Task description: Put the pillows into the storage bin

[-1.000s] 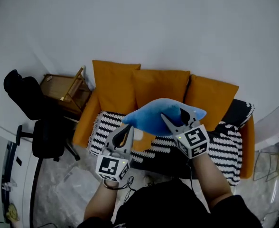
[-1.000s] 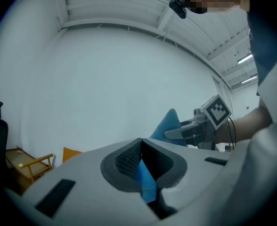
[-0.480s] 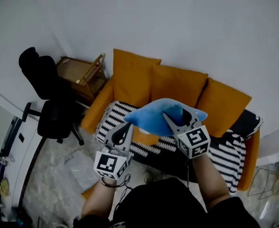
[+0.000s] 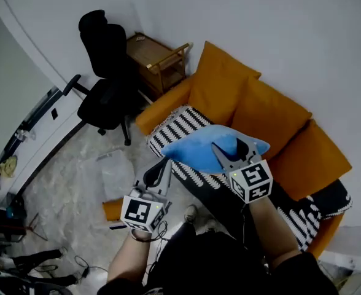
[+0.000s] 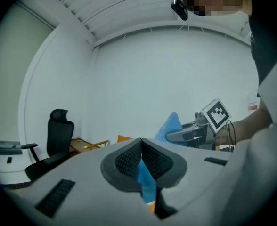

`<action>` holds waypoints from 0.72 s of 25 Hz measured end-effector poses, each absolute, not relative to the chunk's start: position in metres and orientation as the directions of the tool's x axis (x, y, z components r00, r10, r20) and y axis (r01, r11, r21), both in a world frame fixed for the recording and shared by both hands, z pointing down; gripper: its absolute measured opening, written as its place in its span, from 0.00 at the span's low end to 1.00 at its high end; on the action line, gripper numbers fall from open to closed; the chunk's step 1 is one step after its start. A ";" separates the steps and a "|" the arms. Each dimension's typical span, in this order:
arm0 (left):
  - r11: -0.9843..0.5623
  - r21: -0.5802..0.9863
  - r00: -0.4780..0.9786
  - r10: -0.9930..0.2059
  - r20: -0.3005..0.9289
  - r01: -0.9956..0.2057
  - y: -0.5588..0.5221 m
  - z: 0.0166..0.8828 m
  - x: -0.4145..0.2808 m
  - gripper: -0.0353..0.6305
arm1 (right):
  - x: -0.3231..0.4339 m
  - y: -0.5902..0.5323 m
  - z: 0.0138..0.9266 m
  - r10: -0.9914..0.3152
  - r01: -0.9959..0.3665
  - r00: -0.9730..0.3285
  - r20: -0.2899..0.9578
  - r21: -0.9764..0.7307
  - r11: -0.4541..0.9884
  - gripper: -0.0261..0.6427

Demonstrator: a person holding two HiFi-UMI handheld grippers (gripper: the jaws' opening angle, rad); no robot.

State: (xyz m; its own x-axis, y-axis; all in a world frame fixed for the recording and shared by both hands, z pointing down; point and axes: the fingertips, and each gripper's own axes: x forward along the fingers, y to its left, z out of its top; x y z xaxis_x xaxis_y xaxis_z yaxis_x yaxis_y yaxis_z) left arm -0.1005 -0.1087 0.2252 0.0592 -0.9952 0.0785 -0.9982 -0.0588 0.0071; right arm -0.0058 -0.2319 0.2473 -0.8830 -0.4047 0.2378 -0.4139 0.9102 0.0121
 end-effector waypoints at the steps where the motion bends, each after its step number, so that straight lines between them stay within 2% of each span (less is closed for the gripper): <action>1: -0.015 0.012 0.016 -0.996 0.088 -1.000 -0.095 0.228 -0.104 0.06 | -0.015 -0.223 0.251 -0.368 -0.377 -0.897 0.244 0.011 0.926 0.37; 9: 0.319 0.045 -0.309 -0.938 0.158 -0.947 0.034 0.251 -0.149 0.06 | -0.108 -0.124 0.280 -0.052 -0.067 -0.956 0.288 -0.040 0.997 0.37; 13: 0.432 0.059 -0.414 -0.888 0.200 -0.900 0.097 0.264 -0.179 0.06 | -0.159 -0.063 0.293 0.072 0.060 -0.950 0.305 -0.049 0.997 0.37; 18: 0.538 0.065 -0.518 -0.833 0.196 -0.841 0.170 0.272 -0.217 0.06 | -0.219 0.010 0.305 0.189 0.182 -0.928 0.320 -0.054 0.982 0.37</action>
State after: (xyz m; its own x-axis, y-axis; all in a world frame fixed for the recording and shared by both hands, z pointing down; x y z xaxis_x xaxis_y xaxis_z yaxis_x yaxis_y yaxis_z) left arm -0.2167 0.1697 0.2718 -0.5176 -0.8329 0.1960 -0.8407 0.5377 0.0647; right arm -0.2190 0.0098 0.3052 -0.9285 0.1894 0.3195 0.1817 0.9819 -0.0540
